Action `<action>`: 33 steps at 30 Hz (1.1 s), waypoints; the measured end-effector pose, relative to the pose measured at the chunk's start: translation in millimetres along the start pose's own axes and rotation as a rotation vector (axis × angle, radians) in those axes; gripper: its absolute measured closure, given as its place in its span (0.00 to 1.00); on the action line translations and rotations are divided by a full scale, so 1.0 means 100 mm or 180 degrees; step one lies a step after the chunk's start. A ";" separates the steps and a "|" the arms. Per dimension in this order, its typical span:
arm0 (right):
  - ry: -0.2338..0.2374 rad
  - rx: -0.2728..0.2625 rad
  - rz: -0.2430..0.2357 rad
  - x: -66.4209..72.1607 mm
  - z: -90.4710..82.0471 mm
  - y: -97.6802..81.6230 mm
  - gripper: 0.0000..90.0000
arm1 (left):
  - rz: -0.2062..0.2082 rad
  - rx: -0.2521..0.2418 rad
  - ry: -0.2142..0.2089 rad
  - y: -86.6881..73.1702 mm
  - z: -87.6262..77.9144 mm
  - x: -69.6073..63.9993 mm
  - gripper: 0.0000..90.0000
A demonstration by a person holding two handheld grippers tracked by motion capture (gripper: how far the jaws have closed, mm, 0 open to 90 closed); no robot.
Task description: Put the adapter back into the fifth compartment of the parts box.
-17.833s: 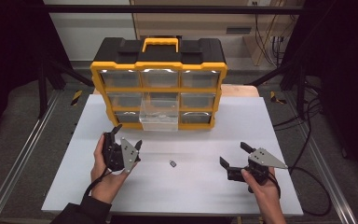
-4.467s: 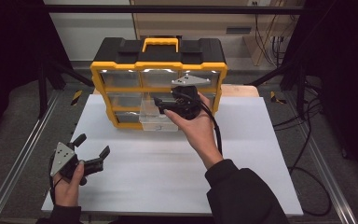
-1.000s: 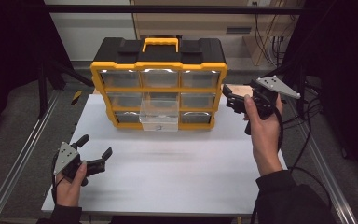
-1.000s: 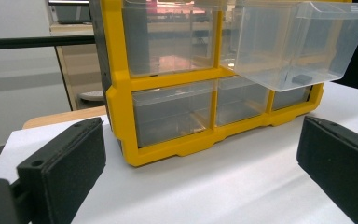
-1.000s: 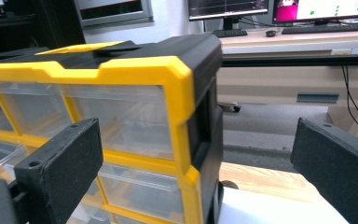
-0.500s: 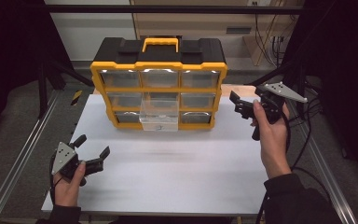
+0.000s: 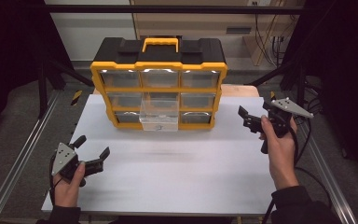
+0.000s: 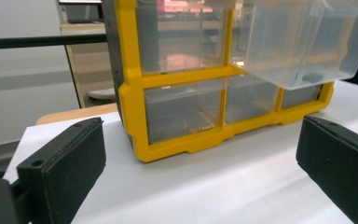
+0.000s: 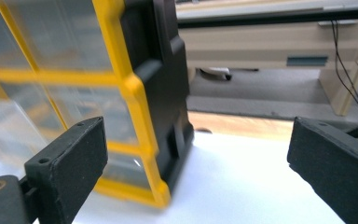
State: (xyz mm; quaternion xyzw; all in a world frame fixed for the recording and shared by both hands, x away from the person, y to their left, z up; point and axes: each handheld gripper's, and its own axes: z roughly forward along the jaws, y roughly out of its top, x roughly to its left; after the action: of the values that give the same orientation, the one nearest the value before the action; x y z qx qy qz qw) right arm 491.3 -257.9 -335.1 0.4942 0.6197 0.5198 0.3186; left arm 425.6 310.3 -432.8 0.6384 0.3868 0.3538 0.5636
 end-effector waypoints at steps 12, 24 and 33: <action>-0.0053 0.0049 0.0118 -0.20 -0.23 -0.35 0.05 | -0.0036 0.0077 -0.0082 -0.03 0.05 -0.01 0.01; 0.0035 -0.0004 0.0369 -0.20 -0.34 -0.66 0.05 | -0.0003 0.0131 -0.0258 -0.03 0.12 -0.11 0.01; 0.0085 0.0021 0.0408 -0.10 -0.33 -0.88 0.05 | -0.0045 0.0121 -0.0354 -0.02 0.11 -0.16 0.01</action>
State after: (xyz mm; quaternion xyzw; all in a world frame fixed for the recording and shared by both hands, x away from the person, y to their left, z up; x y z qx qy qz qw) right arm 440.0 -275.5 -412.7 0.5269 0.5928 0.5436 0.2747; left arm 427.9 290.8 -436.0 0.6649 0.3660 0.3064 0.5745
